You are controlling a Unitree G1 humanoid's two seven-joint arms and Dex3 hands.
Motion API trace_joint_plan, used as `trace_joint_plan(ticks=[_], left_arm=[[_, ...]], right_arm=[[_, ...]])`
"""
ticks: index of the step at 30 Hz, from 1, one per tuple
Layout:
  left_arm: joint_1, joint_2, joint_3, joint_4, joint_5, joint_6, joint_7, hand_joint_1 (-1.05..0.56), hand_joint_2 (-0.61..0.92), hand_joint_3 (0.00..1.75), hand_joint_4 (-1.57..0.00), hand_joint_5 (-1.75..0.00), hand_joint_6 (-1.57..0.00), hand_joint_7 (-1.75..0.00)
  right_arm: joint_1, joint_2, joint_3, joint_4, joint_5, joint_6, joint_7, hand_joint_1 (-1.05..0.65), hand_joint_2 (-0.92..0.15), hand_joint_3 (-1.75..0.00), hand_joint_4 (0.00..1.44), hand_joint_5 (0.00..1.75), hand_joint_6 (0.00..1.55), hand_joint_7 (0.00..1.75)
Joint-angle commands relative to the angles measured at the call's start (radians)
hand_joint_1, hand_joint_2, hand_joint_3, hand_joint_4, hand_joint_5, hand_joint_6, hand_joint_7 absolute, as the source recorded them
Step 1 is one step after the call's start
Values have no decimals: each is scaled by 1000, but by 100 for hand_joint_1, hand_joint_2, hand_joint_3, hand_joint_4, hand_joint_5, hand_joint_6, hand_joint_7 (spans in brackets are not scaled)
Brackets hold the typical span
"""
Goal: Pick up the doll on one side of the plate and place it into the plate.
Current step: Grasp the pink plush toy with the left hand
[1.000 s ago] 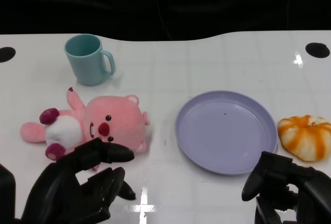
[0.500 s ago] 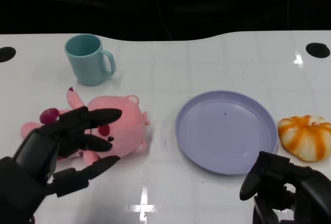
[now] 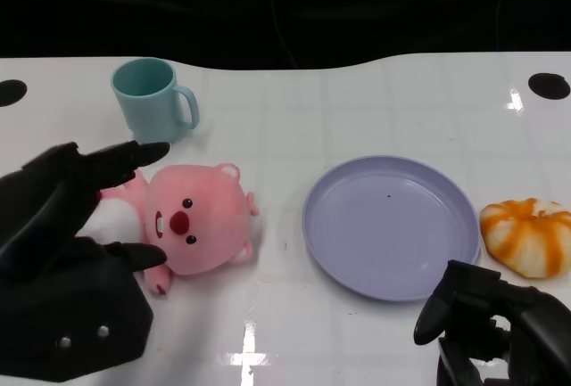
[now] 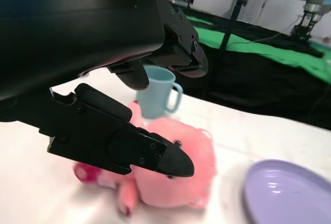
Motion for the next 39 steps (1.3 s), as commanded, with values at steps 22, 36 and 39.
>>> trace_joint_plan(ticks=[22,36,39], left_arm=[[-310,82,-231,441,335,-28,-74,-73,89,0,-23,-34,-29,0],[-499,-14,-385,787,399,-31,-34,-75,90,0,-23,-27,-29,-1],[-545,-40,-412,864,393,-26,-60,-72,92,1,-23,-22,-27,0]], right_arm=[[14,-6,-1,10,-8,-31,5,-7,-62,-117,61,175,53,154],[29,-5,1,-17,-6,-12,-2,-7,-62,-116,62,175,53,154],[35,-7,0,-21,-7,-18,0,-7,-62,-116,62,175,53,154]])
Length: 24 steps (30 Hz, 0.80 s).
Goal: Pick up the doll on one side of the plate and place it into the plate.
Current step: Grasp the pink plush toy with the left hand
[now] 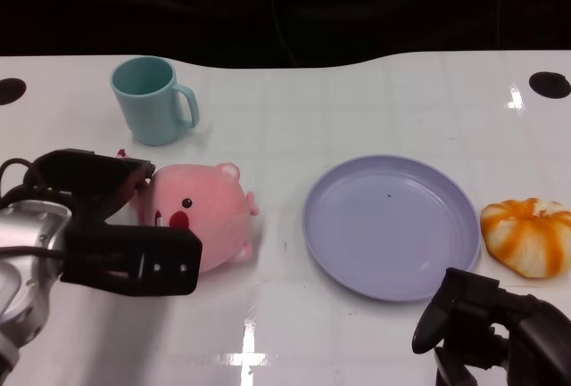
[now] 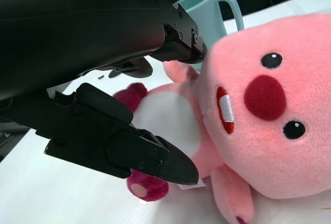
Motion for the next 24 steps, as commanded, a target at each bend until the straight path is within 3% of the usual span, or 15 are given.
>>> trace_joint_plan(ticks=[1,14,22,24], left_arm=[[-63,-18,-33,89,2,13,-31,-72,92,1,-22,-20,-26,0],[-212,-173,-117,555,-45,17,60,-71,92,1,-30,-10,-32,-1],[-225,-228,-121,710,-112,-15,120,-63,92,0,-33,-7,-40,-3],[-227,-237,-121,733,-124,-21,127,-59,92,1,-41,-9,-50,-4]], right_arm=[[9,-11,-9,-20,1,-3,-1,-6,-62,-116,62,175,53,154],[40,-21,-9,-49,-10,-24,2,-9,-62,-116,61,175,53,154],[51,-26,-18,-61,-3,-16,6,-11,-61,-117,62,175,54,153],[51,-25,-20,-65,-1,-5,5,-9,-60,-117,61,175,54,152]])
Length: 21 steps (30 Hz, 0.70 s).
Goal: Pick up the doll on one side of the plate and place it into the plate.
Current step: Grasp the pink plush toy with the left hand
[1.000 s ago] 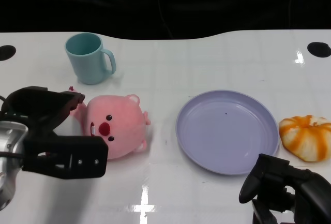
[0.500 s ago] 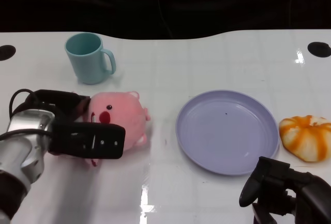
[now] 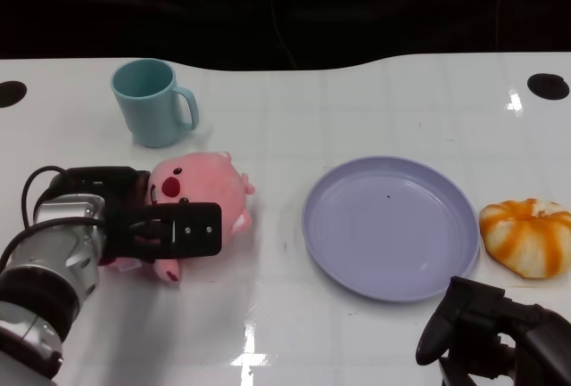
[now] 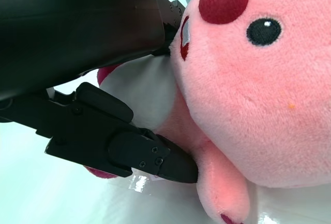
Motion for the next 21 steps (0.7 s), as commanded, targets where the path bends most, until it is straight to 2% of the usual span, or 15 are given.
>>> trace_joint_plan(ticks=[1,5,6,8,9,10,11,12,14,16,21], left_arm=[[48,-29,-17,68,-25,-21,-12,-58,92,1,-45,-9,-53,-4],[58,-37,-11,96,-49,-64,45,-43,92,6,-80,-24,-84,-10],[66,-35,-7,97,-55,-87,81,-40,92,7,-85,-26,-88,-10],[75,-33,-4,100,-66,-120,128,-34,92,14,-82,-56,-100,-11],[83,-30,3,96,-77,-141,157,-35,92,13,-78,-76,-107,-11],[91,-26,7,91,-83,-157,188,-31,92,10,-78,-104,-115,-14],[97,-23,9,88,-87,-169,214,-28,92,17,-76,-145,-105,-62],[103,-21,11,84,-90,-175,242,-27,92,20,-75,-159,-91,-99],[111,-17,20,74,-102,-187,280,-26,92,36,-72,-171,-67,-155],[118,-15,34,64,-119,-198,312,-24,92,46,-77,-174,-65,-170],[156,-10,122,-11,-213,-227,356,-21,86,53,-88,-175,-68,-175]], right_arm=[[3,-10,-14,-23,11,8,2,-9,-61,-117,61,175,54,152],[-1,-6,-15,-31,12,25,-2,-7,-61,-117,62,175,54,152],[-2,-7,-16,-29,13,22,0,-7,-61,-117,62,175,54,152],[-3,-8,-18,-27,13,18,3,-7,-61,-118,62,175,54,152],[-3,-10,-18,-27,12,16,4,-7,-61,-118,62,175,54,152],[-3,-10,-18,-27,12,15,5,-7,-61,-118,62,175,54,152],[-3,-10,-18,-27,13,14,6,-7,-61,-119,62,175,54,153],[-4,-11,-18,-27,12,13,7,-7,-60,-119,62,175,54,153],[-4,-11,-18,-28,9,14,9,-7,-60,-119,62,175,54,153],[-4,-10,-18,-28,10,15,9,-7,-60,-119,62,175,54,153],[-6,-7,-16,-23,9,11,8,-7,-61,-119,62,175,53,153]])
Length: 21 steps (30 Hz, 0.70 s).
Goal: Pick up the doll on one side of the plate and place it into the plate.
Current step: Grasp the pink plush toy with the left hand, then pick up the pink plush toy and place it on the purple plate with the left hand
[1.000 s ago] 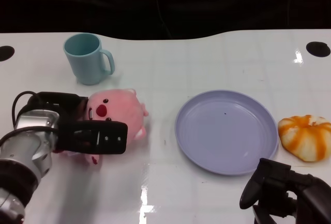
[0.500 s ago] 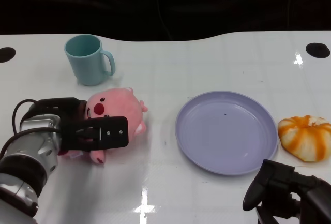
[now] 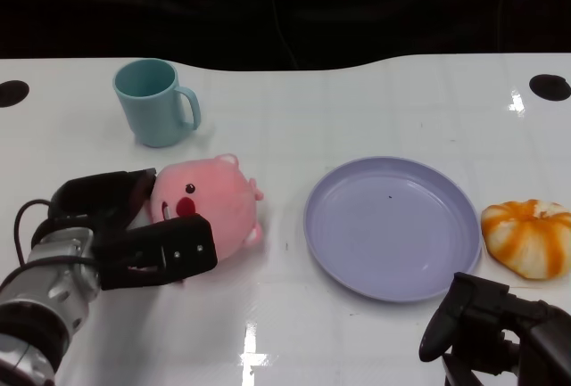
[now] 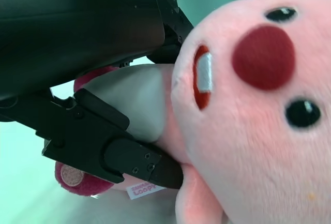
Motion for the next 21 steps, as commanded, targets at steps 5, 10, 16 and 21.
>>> trace_joint_plan(ticks=[5,10,16,21], left_arm=[[110,-7,128,-147,-145,-48,5,-19,60,102,-96,-175,-76,-175],[165,6,174,-308,-186,-34,-29,-20,48,122,-96,-175,-76,-175],[199,8,189,-475,-184,1,-66,-15,41,134,-97,-175,-77,-175],[167,-23,163,-611,-157,79,-131,-18,46,123,-96,-175,-75,-175]], right_arm=[[-6,-4,-4,2,12,1,1,-7,-60,-119,61,175,53,154],[-10,-5,0,8,7,-1,1,-9,-60,-120,62,175,53,154],[-14,-5,2,21,4,-12,2,-6,-59,-120,63,175,54,155],[-16,1,-1,25,19,2,1,-5,-59,-120,63,175,54,154]])
